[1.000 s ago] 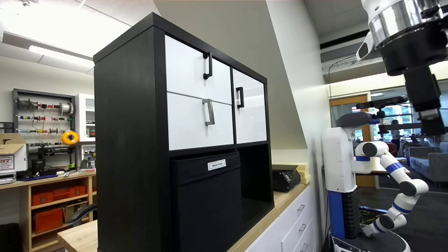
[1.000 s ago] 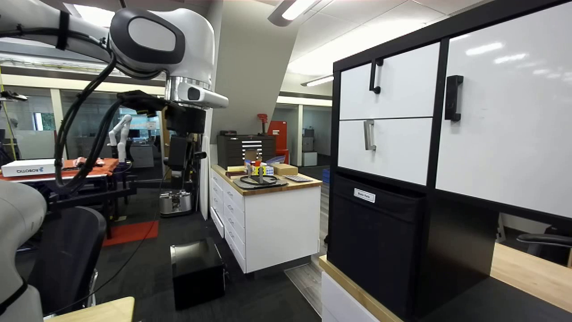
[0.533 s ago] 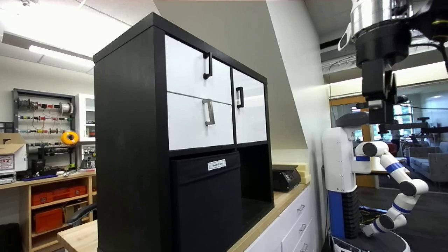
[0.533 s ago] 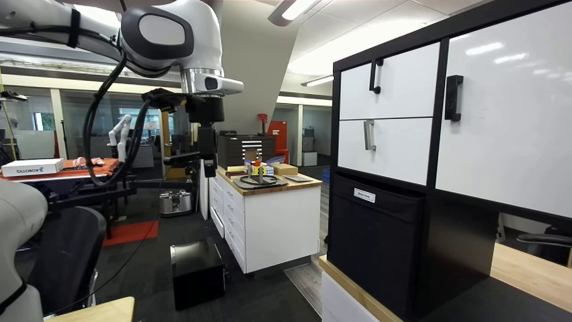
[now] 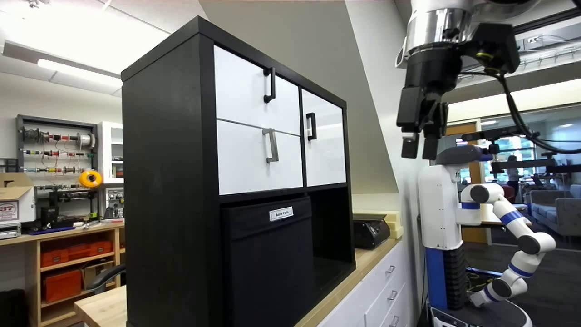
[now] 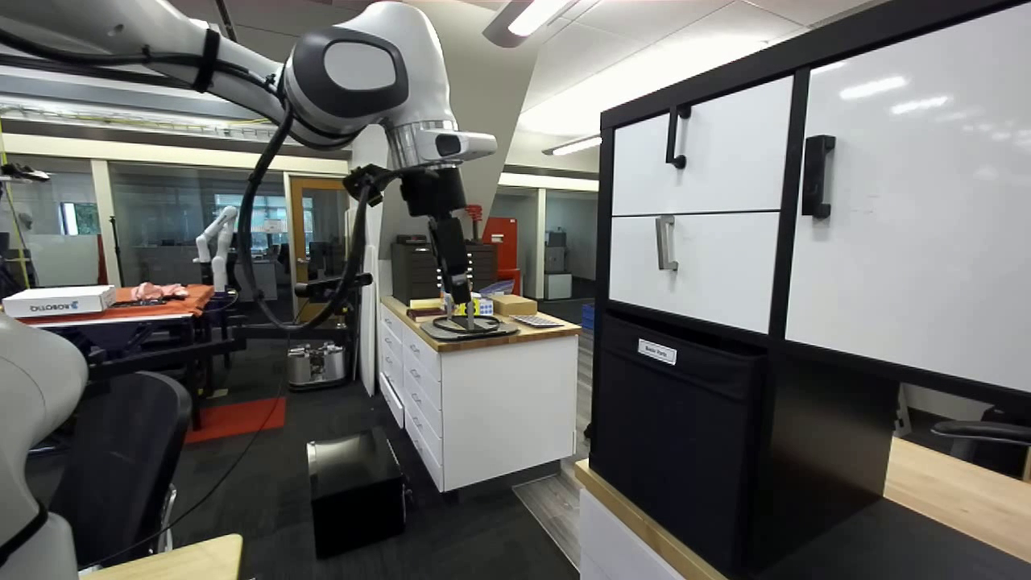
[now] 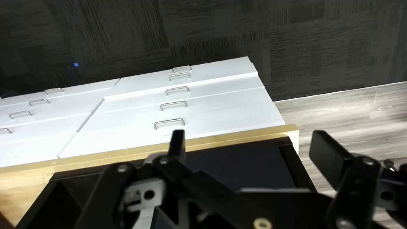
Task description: Open the bottom drawer of the kitchen cabinet
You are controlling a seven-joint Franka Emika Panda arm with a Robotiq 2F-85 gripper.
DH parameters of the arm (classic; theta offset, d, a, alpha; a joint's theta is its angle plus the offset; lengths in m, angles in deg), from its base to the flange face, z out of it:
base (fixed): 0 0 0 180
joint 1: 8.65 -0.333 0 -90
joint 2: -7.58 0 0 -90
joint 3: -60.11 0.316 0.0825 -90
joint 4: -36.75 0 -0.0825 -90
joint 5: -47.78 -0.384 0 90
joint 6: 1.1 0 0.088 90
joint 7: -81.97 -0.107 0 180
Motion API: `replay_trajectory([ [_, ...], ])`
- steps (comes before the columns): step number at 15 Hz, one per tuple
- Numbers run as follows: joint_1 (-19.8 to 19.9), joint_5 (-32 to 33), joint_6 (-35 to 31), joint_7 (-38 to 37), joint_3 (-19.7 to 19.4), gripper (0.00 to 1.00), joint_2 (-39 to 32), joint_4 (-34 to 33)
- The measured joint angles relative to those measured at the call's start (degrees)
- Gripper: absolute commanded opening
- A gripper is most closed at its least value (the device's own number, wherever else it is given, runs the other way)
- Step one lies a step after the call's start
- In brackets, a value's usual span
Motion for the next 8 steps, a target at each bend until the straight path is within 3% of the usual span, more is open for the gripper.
replay_trajectory([
  [8, 0.1, 4.3, -5.5, 0.9, -1.0, 1.00, -11.2, -9.3],
])
